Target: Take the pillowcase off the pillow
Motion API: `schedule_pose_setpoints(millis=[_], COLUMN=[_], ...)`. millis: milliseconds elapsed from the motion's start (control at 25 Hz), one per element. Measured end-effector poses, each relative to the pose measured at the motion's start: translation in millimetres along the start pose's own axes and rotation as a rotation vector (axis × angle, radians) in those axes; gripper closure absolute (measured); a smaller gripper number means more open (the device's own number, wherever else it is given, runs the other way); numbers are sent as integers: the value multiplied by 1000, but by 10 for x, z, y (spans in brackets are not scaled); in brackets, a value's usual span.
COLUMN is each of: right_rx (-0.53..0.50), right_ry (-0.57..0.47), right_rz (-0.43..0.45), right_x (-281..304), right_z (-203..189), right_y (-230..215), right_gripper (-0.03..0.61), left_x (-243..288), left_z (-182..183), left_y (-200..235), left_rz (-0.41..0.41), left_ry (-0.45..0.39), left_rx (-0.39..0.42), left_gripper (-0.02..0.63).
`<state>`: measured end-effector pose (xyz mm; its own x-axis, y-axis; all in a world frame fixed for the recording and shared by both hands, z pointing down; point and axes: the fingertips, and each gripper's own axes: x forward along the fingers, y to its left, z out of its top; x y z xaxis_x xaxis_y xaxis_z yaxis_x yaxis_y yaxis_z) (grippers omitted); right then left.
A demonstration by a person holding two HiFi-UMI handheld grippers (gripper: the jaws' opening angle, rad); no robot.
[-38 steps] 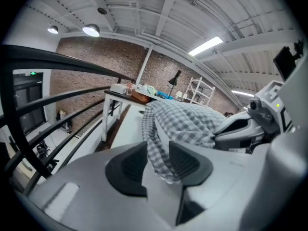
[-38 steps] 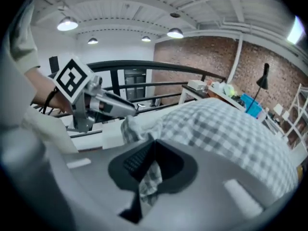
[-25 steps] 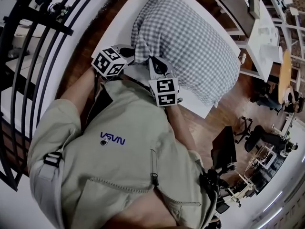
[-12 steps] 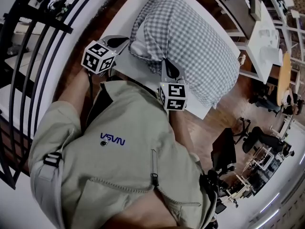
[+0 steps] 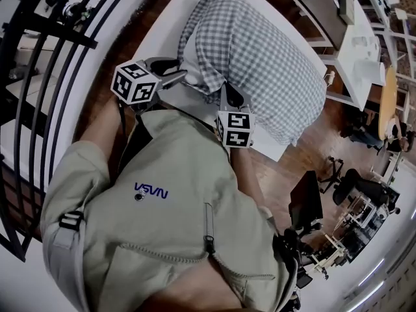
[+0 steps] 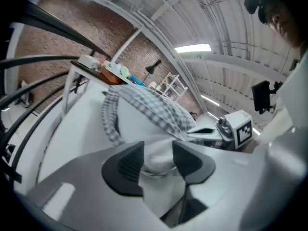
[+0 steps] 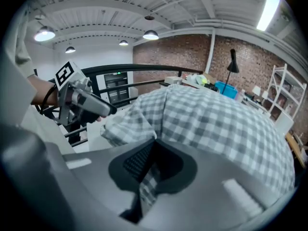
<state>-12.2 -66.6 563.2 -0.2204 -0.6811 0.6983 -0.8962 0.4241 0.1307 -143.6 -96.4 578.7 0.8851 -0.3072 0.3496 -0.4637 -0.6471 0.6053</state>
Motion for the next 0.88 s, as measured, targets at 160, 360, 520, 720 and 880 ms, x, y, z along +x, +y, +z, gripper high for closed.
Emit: schedule_pose_setpoints(millis=[160,360,520,720,880], right_rx=[0,-7,-38,-97,-108], right_ry=[-11,-61,-41,-70,-118], right_rz=[26,158,227,109,-49], right_x=[-7,-56,20,-51,-405], right_z=[22,152,160,346,550], right_y=[88,324,531,321,-189], right_gripper=[572,541,443,568,569], left_x=[317,403,367,137,-141], left_z=[-331,-270,-103,308,603], left_y=[-169,-82,-256,-262,52], left_rz=[-20,65,32,72,147], left_ry=[143,165,114,-17,-129], left_rx=[45,90,127,142,43], left_gripper=[373,571,589,594,594])
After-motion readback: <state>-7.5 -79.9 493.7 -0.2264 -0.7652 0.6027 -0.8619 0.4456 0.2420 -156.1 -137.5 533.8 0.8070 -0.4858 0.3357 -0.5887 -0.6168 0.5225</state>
